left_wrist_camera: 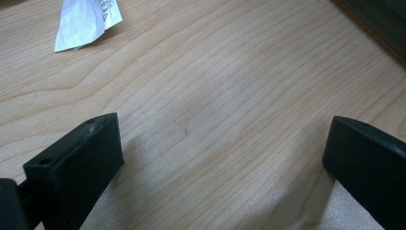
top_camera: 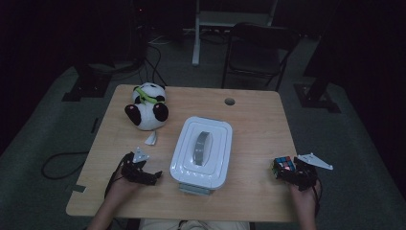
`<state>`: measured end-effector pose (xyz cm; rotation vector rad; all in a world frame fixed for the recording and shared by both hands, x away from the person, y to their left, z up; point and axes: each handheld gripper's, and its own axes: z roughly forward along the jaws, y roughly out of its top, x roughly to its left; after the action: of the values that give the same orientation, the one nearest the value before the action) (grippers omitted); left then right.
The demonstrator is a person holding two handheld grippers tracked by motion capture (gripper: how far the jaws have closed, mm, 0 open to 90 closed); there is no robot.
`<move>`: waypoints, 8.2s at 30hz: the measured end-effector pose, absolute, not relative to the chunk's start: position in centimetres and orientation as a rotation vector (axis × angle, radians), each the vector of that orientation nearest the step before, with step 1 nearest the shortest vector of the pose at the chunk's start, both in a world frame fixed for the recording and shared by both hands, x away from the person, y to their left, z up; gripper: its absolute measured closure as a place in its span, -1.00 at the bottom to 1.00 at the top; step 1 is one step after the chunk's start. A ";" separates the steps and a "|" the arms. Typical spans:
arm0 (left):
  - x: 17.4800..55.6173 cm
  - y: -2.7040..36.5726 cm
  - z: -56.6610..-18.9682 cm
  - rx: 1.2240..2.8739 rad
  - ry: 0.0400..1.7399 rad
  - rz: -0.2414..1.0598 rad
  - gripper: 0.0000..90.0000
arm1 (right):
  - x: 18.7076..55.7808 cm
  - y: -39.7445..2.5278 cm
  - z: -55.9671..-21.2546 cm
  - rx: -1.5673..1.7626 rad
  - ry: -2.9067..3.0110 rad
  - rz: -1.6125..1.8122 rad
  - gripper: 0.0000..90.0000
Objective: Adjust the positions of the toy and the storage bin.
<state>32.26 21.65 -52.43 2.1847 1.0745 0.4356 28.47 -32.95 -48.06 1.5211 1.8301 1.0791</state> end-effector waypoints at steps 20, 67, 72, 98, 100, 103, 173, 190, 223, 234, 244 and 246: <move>32.2 21.8 -52.4 2.179 1.074 0.438 -0.95 | 30.3 -28.1 -47.6 1.275 2.005 1.229 -0.68; 43.7 22.3 -40.4 2.011 1.102 0.583 -0.95 | 29.9 -24.5 -52.7 1.202 2.302 0.991 -0.70; 45.3 21.7 -40.0 1.991 1.115 0.576 -0.95 | 29.9 -24.5 -52.7 1.202 2.302 0.991 -0.70; 49.9 18.8 -43.9 2.019 1.212 0.544 -0.10 | 30.0 -24.5 -52.7 1.216 2.291 0.986 -0.69; 49.7 18.5 -43.9 2.032 1.197 0.549 0.16 | 30.0 -24.5 -52.7 1.217 2.291 0.986 -0.69; 49.3 18.3 -43.7 2.034 1.203 0.573 0.34 | 30.0 -24.5 -52.7 1.220 2.289 0.986 -0.69; 40.8 26.5 -41.5 1.970 1.222 0.491 -0.32 | 30.0 -24.5 -52.7 1.234 2.277 0.980 -0.69; 42.4 25.3 -43.3 2.013 1.217 0.573 0.65 | 30.0 -24.5 -52.7 1.233 2.277 0.980 -0.69; 46.1 23.5 -41.7 2.042 0.938 0.365 -0.30 | 30.0 -24.5 -52.7 1.234 2.276 0.979 -0.70; 43.5 24.1 -41.4 2.043 0.918 0.326 -0.69 | 30.0 -24.5 -52.7 1.234 2.276 0.979 -0.70; 40.9 24.6 -41.7 2.032 0.865 0.303 -0.99 | 30.0 -24.5 -52.7 1.235 2.276 0.979 -0.70; 40.3 24.7 -41.9 2.030 0.857 0.299 -0.99 | 30.0 -24.5 -52.7 1.235 2.276 0.979 -0.70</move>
<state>40.30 24.71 -41.93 2.0301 0.8566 0.2994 30.00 -24.45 -52.69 1.2348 2.2759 0.9792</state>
